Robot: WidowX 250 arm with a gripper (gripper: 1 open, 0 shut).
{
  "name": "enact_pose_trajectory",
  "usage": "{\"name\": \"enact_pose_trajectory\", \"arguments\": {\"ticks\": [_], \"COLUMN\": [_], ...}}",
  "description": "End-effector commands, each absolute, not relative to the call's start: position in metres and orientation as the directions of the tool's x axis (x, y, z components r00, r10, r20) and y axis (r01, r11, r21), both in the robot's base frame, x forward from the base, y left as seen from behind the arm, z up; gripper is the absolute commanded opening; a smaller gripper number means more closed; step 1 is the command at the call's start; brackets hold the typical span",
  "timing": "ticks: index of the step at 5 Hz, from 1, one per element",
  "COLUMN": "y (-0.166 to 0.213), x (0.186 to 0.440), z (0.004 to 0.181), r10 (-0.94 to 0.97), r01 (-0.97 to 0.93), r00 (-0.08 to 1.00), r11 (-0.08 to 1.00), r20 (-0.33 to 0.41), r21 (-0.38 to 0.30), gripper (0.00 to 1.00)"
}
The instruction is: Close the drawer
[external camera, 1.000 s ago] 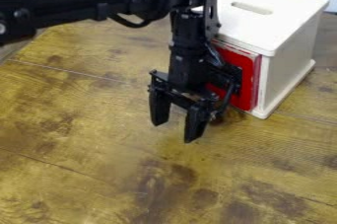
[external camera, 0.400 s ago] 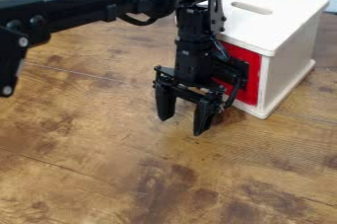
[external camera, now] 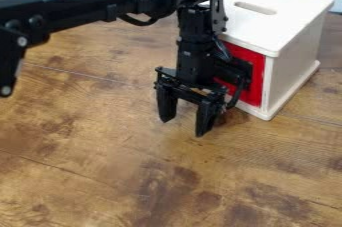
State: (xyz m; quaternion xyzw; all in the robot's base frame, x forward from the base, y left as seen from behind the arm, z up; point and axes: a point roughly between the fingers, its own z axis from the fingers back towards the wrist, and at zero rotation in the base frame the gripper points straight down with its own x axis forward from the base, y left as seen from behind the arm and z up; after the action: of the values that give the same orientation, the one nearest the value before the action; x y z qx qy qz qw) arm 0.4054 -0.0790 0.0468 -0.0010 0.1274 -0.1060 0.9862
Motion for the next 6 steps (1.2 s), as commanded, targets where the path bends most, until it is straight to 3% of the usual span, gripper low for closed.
{"name": "enact_pose_trajectory", "arguments": {"ticks": [1,2,4,6], "y": [-0.055,-0.062,-0.081,-0.096], "x": [0.417,0.422,0.419,0.413], "z": [0.09,0.103,0.163,0.178], "r10": [-0.128,-0.102,-0.098,-0.131], "r01": [0.127,0.101,0.099,0.131], "r00": [0.981,0.985,0.994,0.991], "r11": [0.992,0.995,0.995,0.99], "r20": [-0.147,-0.14,-0.052,0.002], "r21": [-0.019,-0.013,0.018,0.048], "gripper": [1.0,1.0,1.0,1.0]}}
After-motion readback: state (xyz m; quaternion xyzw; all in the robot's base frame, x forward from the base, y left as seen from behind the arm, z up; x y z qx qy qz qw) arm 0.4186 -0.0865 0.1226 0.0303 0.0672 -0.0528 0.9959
